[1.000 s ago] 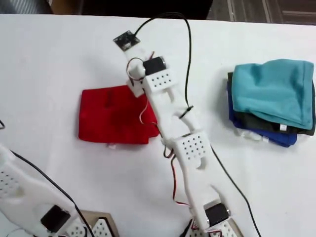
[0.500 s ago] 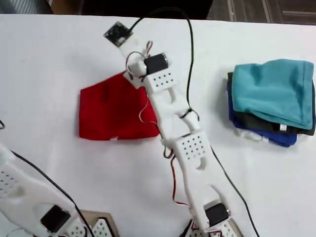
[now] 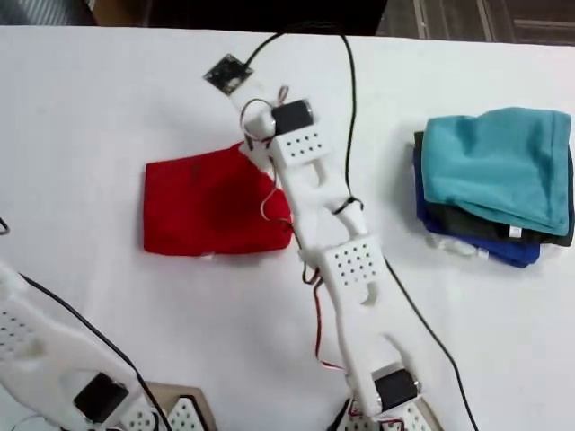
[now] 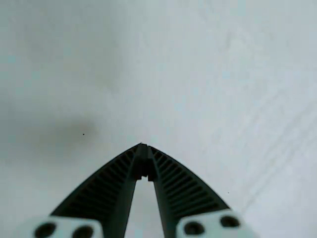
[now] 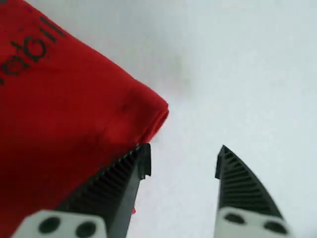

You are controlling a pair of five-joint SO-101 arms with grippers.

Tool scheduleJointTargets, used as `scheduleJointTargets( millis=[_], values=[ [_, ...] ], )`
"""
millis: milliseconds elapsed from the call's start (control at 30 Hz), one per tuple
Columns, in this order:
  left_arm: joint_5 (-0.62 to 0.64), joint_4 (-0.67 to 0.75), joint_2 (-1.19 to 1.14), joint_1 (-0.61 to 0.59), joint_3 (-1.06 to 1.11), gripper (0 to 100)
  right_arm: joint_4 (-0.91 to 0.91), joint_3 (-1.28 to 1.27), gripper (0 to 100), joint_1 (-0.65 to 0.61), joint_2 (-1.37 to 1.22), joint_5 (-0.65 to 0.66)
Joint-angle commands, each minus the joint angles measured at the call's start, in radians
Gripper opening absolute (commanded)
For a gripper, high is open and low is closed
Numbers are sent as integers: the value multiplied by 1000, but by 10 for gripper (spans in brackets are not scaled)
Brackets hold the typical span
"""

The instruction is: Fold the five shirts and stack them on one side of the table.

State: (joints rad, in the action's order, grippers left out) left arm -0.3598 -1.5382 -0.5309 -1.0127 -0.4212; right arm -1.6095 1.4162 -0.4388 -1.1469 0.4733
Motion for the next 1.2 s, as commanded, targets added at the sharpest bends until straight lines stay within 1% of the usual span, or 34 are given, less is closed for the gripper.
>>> scheduleJointTargets(
  millis=[0,200,233,367,467,567,700,967,1167],
  values=[
    [5,3,20,8,-7,26,-88,9,243,15,127,-2],
    [5,8,18,17,-7,26,-105,8,193,-5,194,-5],
    [5,8,18,18,-7,26,-107,6,176,-18,214,-35],
    [5,8,18,18,-7,26,-108,-71,126,-47,309,-249],
    [5,9,20,18,-8,26,-108,-252,137,-87,381,-348],
    [5,9,20,18,-8,26,-104,-420,169,-125,430,-399],
    [5,9,20,18,-8,26,-102,-512,187,-134,450,-411],
    [9,9,20,20,-8,26,-96,-522,187,-145,444,-411],
    [11,9,20,18,-8,26,-96,-509,187,-182,374,-405]
  ],
)
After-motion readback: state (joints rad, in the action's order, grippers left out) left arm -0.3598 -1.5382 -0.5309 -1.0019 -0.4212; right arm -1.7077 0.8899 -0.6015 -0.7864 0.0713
